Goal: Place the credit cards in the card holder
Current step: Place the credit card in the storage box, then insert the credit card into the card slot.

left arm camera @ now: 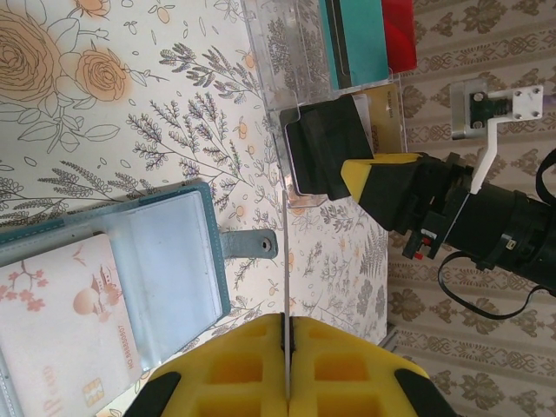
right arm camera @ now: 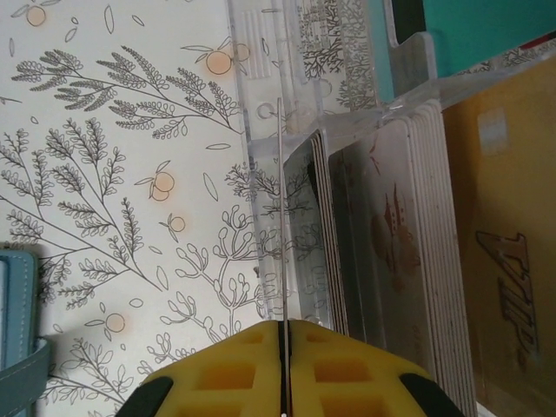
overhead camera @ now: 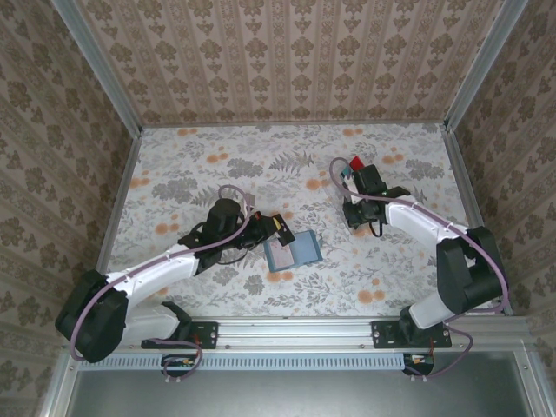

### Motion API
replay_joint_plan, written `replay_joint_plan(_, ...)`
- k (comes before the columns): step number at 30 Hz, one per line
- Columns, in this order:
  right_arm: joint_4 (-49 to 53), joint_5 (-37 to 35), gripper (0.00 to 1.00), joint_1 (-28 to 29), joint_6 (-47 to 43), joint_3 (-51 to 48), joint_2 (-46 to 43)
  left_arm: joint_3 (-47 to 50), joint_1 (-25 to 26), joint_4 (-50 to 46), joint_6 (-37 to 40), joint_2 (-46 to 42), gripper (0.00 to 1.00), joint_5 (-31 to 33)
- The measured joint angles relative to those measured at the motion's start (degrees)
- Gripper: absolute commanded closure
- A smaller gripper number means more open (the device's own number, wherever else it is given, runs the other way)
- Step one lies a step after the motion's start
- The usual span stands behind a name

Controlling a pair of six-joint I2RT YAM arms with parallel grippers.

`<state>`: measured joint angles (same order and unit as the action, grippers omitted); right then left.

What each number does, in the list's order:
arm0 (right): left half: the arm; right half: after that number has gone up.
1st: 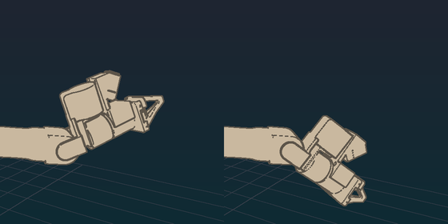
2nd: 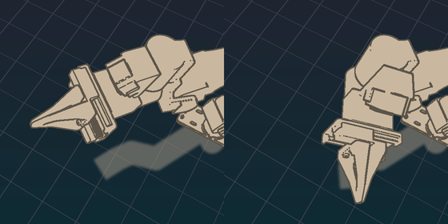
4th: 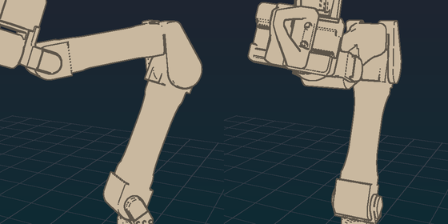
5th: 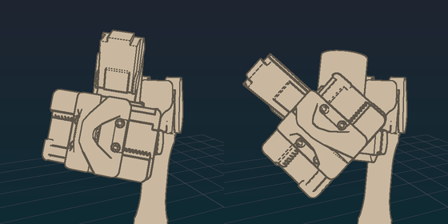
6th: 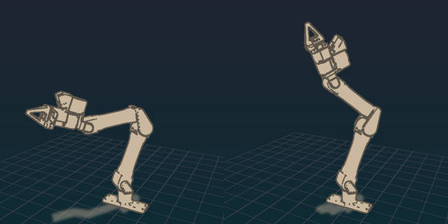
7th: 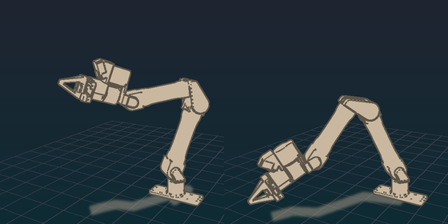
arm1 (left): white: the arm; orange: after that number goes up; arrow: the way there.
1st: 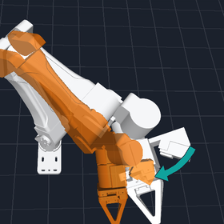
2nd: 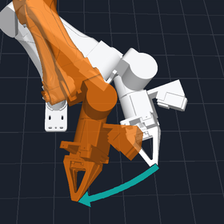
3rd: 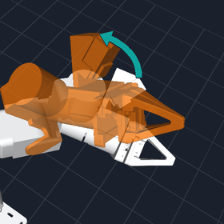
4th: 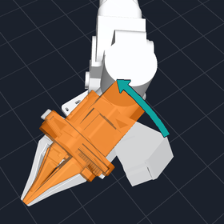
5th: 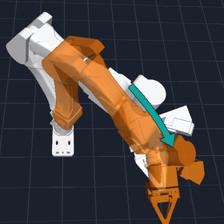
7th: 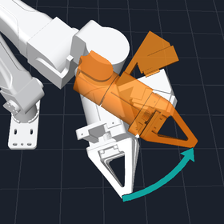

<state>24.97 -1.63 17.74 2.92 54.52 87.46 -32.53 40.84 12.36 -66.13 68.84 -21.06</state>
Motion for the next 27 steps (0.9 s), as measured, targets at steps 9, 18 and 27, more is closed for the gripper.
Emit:
replay_joint_plan(9,-2.34,-2.21,0.82,0.28,-0.92,-0.7,1.6,0.0,0.0,0.0,0.0,0.04,1.0,-0.11)
replay_joint_plan(18,-1.14,-2.62,0.77,0.55,-0.35,-0.7,0.74,0.0,0.0,0.02,0.2,0.04,1.0,-0.39)
replay_joint_plan(27,1.18,10.12,0.67,0.79,10.73,-0.66,-15.91,1.81,-0.11,5.66,1.7,0.04,1.0,-2.12)
